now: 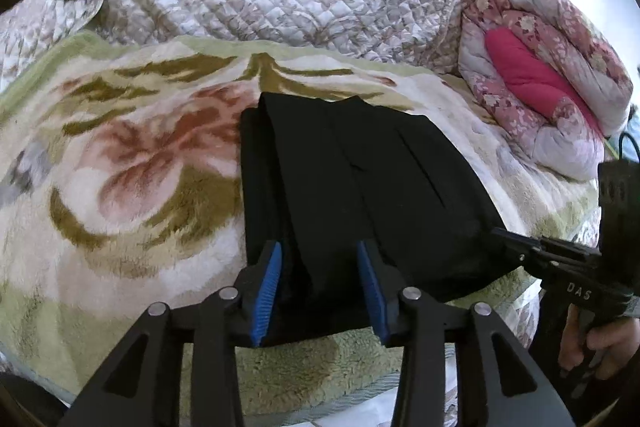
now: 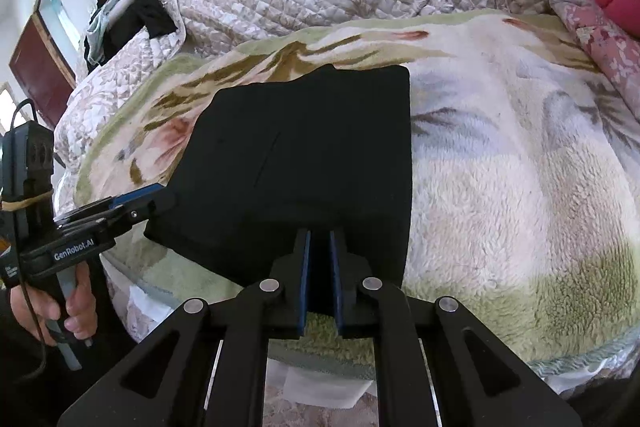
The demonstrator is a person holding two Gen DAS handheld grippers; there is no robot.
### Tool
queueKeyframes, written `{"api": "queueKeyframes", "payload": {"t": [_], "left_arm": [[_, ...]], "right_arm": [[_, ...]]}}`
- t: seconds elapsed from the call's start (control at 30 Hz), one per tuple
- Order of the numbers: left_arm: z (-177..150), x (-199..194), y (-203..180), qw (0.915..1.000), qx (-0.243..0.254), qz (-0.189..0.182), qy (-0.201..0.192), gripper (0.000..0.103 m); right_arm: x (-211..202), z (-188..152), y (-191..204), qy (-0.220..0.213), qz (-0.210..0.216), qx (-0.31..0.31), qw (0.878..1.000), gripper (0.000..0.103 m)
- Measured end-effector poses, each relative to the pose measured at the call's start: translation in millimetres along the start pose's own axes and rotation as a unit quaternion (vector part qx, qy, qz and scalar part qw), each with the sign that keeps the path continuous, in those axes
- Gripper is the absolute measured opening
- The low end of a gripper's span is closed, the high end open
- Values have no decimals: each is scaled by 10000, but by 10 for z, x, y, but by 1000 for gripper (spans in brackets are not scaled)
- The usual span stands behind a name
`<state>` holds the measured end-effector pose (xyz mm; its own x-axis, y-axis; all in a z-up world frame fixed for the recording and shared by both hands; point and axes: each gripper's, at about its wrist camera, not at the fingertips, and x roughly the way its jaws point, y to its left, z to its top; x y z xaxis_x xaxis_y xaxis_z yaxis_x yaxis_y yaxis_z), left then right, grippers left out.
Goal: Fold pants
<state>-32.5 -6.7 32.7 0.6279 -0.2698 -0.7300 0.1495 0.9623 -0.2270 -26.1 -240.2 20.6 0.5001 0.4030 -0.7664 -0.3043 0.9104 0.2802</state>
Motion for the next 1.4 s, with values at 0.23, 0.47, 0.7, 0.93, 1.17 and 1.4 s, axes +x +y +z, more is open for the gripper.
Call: {"api": "queueKeyframes", "payload": {"t": [0.23,0.47,0.7,0.93,1.17,1.4], "left_arm": [[90,-159,158,9996,-229,152,-103,43],[212,-211,220,9988,-371,309,-35,43],[297,-260,123,9988,-407,286,-31,43],[380,-224,87,9988,-360,319,5,43],[427,-160,91,9989,-327,322,58,44],[443,17,248,9990,-415,111,110,52]], "right_arm": [[-188,118,3,9,-43,114,9999,38],[-283,209,-40,-70,-36,269,9996,38],[-330,282,-28,-114,-6,254,9996,38],[-286,324,-35,-102,26,293,9995,38],[-214,368,-50,-71,22,296,9995,38],[-25,442,-219,24,69,421,9991,38]]}}
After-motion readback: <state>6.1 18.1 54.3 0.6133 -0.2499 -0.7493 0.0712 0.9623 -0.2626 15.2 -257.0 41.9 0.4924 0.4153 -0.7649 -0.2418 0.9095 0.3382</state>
